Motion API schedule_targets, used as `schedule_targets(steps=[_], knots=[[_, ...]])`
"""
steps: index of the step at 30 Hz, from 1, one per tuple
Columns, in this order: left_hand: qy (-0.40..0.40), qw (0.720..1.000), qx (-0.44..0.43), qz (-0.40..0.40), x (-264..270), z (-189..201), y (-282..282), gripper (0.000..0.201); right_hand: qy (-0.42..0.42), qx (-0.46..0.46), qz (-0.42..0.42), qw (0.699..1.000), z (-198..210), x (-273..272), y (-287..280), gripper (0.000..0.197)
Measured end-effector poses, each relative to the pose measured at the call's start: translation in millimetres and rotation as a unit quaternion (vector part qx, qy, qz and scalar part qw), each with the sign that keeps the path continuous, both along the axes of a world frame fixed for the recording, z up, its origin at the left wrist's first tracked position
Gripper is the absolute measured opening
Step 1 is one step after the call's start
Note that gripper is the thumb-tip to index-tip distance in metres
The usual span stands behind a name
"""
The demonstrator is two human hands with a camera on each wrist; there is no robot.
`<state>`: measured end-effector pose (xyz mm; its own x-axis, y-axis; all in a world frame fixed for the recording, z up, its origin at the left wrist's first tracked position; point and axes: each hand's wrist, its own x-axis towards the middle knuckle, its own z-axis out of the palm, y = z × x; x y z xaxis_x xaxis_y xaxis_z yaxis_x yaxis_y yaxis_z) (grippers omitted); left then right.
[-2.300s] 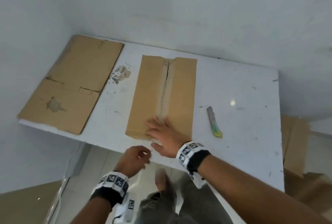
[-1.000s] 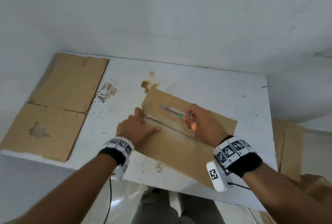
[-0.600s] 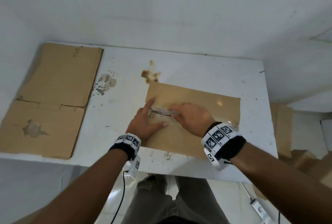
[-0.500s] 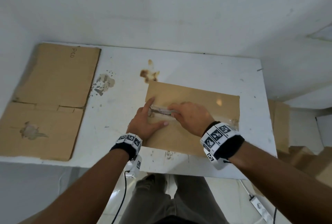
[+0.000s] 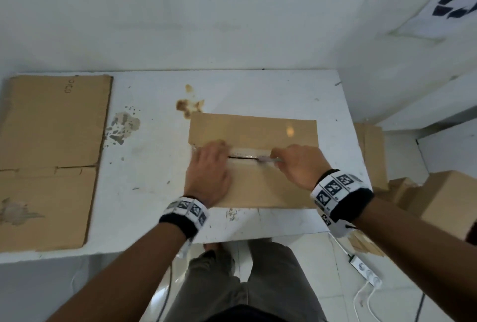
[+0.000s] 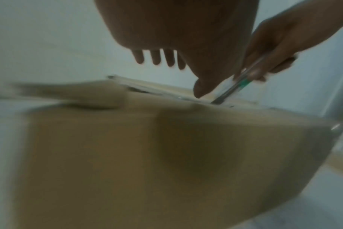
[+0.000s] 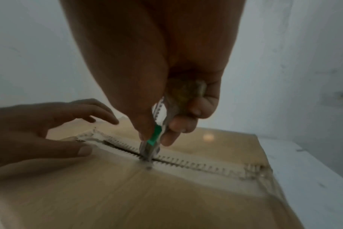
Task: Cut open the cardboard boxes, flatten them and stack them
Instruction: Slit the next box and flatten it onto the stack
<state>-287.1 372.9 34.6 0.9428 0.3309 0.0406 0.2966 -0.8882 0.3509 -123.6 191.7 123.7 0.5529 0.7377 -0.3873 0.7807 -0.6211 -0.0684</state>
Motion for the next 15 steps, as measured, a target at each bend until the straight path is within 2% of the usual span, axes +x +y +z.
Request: schedule_targets(steps=[2, 5, 7, 9, 12, 15], knots=[[0.023, 0.998, -0.034, -0.054, 12, -2, -34, 0.06, 0.01, 0.007, -0.006, 1.0, -5, -5, -3, 0.02], [0.062, 0.997, -0.024, -0.04, 14, -18, -54, 0.084, 0.026, 0.015, -0.03, 0.999, -1, 17, -33, 0.021], [0.077, 0.996, -0.005, -0.046, 9, -25, -52, 0.09, 0.017, -0.005, -0.045, 0.999, 6, 46, -75, 0.022], [0.074, 0.997, 0.009, -0.02, 16, -21, -59, 0.086, 0.01, -0.009, -0.059, 0.998, 9, 65, -111, 0.02], [0.059, 0.998, 0.006, 0.035, 50, -7, -98, 0.072, 0.01, 0.004, -0.046, 0.999, -5, 67, -123, 0.019], [0.05, 0.998, -0.009, -0.024, 72, -14, -139, 0.072, 0.012, 0.031, -0.033, 0.999, -16, 69, -128, 0.019]])
